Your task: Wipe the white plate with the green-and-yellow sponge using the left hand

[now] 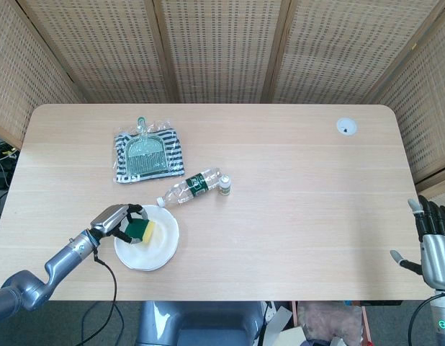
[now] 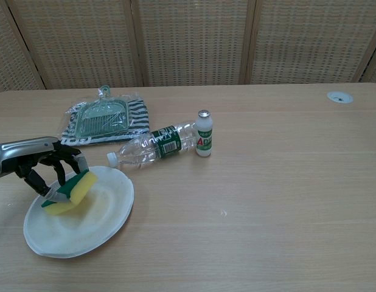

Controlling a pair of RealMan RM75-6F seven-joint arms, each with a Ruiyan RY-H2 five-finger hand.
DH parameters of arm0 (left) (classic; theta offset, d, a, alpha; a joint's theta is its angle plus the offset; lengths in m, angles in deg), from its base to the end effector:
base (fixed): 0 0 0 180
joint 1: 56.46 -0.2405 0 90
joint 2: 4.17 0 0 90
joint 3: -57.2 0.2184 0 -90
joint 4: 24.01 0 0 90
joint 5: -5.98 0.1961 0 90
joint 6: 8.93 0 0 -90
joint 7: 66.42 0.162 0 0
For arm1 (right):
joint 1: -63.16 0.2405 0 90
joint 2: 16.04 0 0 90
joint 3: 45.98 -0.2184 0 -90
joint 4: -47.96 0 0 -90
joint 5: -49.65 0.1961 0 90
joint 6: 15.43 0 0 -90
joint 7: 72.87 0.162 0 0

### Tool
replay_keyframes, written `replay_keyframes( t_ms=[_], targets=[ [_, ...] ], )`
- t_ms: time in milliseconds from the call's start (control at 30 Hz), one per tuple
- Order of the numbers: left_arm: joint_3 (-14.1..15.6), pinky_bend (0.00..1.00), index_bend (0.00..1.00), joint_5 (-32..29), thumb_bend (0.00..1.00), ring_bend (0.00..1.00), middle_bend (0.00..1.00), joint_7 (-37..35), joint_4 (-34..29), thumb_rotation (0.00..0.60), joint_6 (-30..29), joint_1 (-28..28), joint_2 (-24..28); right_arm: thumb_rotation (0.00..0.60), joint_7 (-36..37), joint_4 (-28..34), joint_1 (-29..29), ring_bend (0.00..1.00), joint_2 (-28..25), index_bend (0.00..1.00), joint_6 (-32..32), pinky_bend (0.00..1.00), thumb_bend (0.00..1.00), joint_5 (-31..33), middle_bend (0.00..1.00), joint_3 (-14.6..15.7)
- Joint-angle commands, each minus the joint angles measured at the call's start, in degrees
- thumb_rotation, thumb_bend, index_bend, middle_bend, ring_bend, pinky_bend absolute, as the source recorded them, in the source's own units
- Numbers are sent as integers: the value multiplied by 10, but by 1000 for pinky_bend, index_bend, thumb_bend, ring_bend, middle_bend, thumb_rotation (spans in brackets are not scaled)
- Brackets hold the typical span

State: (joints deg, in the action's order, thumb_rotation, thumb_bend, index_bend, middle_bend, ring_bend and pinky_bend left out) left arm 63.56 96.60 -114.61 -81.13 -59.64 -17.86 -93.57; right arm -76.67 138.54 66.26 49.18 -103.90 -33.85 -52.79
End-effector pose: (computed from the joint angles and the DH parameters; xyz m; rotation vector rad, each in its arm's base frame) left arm -0.2383 0.3140 -0.0194 -1.8440 -1.5876 -0.9549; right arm -0.2782 -0.1989 0.1753 1.2789 -0.7892 0.8823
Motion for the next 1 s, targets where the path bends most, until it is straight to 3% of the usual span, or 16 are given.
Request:
replay_keyframes(
  t_ms=[33, 333, 567, 1000],
  targets=[
    [-1, 407, 531, 1, 304, 285, 358, -1, 0, 600, -1, 1, -2, 600, 0, 0, 0, 0, 0, 0, 0, 0, 0, 0, 0, 0],
    [1, 408, 531, 1, 305, 285, 357, 0, 1, 600, -1, -1, -1, 600, 0, 1, 0, 0, 0, 0, 1, 0, 0, -1, 0, 1],
    [-28, 407, 531, 8, 305, 285, 357, 12, -24, 600, -73, -5, 28, 600, 1, 2, 0, 0, -1, 0, 0, 0, 0, -3, 0, 2],
    [-32, 407, 531, -6, 305, 285, 357, 60, -7, 600, -30, 8, -23, 600, 1, 1, 0, 0, -1, 0, 1, 0, 0, -2, 0, 2]
  ],
)
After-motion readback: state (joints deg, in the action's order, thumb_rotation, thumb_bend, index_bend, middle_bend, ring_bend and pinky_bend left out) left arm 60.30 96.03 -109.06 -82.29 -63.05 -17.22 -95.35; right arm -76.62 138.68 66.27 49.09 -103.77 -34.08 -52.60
